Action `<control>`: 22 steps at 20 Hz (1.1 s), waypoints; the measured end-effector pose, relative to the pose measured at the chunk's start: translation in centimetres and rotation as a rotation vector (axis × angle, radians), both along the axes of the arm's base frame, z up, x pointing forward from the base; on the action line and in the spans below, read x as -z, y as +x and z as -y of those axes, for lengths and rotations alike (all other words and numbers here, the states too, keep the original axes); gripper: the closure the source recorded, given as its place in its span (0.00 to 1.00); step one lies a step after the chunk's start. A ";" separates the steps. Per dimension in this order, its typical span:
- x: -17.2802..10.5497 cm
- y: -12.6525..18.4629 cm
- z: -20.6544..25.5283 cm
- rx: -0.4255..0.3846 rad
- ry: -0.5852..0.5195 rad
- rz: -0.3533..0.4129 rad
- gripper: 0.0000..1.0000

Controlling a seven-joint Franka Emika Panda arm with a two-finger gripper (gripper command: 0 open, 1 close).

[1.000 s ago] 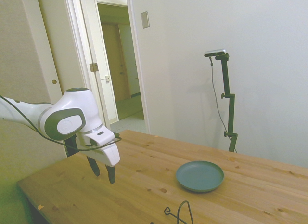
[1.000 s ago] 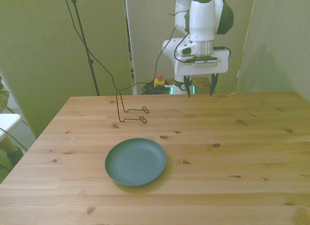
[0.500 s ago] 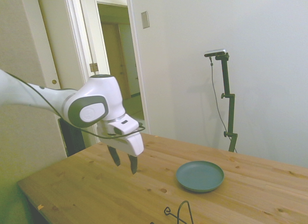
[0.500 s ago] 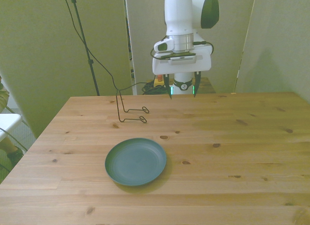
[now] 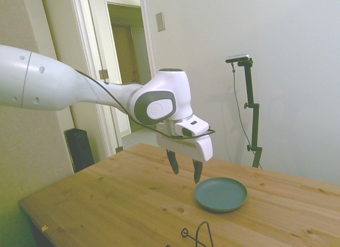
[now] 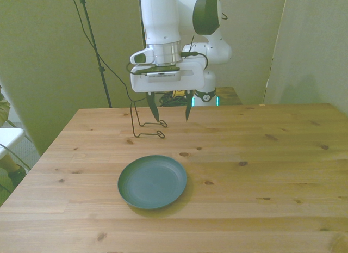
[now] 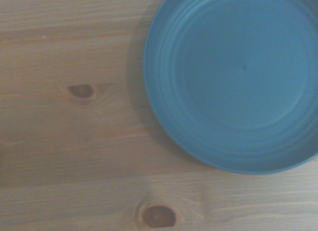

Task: Load the plate

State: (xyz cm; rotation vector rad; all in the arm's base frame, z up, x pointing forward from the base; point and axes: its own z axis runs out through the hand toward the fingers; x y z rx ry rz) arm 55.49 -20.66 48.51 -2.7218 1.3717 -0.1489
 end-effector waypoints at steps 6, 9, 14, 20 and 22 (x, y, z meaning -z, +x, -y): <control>0.4 1.4 2.1 -0.010 0.007 -0.001 0.00; -0.5 1.8 3.2 0.001 0.031 0.003 0.00; -1.3 4.3 8.7 0.052 0.080 -0.003 0.00; 1.9 8.2 13.0 0.064 0.080 -0.033 0.00; 2.3 8.9 14.2 0.059 0.092 -0.035 0.00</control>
